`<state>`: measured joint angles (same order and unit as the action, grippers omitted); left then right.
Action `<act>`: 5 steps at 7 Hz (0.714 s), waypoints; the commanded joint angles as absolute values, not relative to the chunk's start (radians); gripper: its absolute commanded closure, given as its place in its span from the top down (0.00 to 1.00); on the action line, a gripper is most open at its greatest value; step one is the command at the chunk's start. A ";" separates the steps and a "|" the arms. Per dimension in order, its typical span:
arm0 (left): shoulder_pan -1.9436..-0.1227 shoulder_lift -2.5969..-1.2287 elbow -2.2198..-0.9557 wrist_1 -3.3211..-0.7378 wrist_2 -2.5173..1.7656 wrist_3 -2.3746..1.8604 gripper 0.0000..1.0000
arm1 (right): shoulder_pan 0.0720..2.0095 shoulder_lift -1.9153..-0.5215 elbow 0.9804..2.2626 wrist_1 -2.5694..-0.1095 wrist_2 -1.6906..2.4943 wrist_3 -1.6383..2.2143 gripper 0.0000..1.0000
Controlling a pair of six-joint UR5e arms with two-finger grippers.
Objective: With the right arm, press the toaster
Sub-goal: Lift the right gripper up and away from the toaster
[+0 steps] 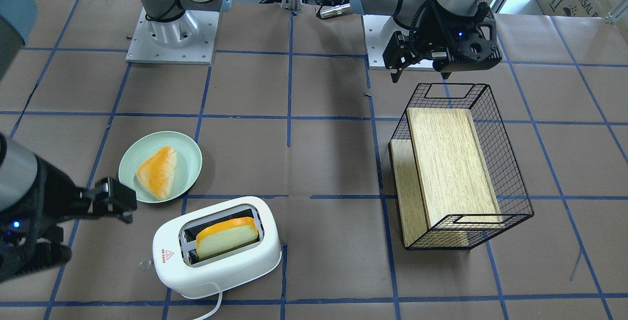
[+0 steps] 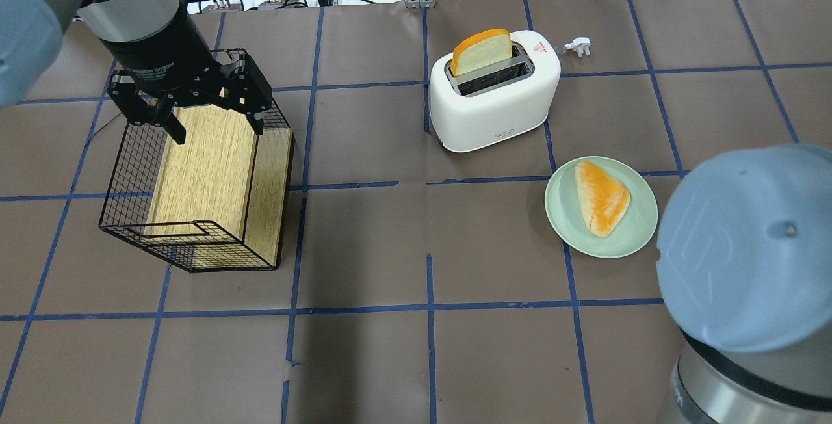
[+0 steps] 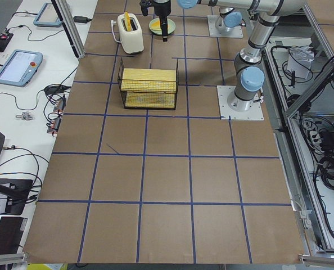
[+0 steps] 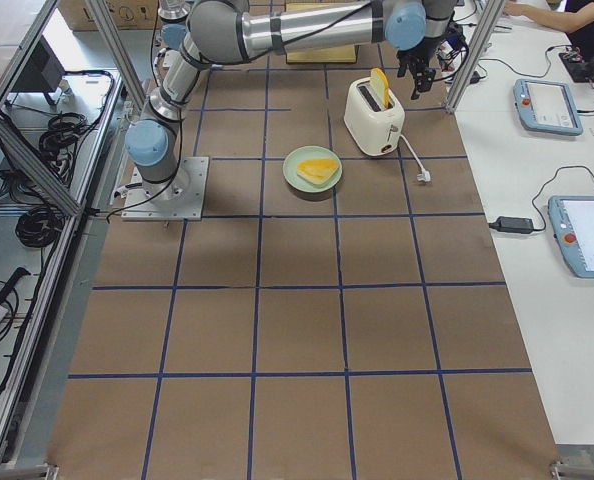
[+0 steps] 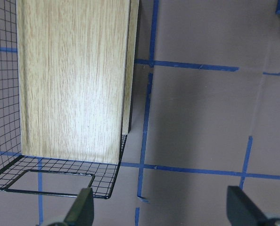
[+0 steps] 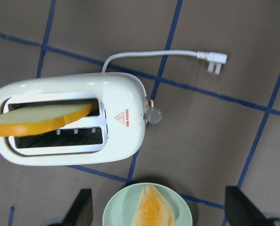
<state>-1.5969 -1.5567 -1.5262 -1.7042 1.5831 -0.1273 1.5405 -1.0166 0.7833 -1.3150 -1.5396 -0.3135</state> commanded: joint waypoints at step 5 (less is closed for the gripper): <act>-1.597 -1.557 -1.525 -1.703 1.583 -0.127 1.00 | 1.543 -1.486 1.410 -1.515 -1.594 -0.296 0.99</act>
<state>-1.5969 -1.5570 -1.5248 -1.7038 1.5831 -0.1273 1.5448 -1.4020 1.2581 -1.4198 -1.5889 -0.2997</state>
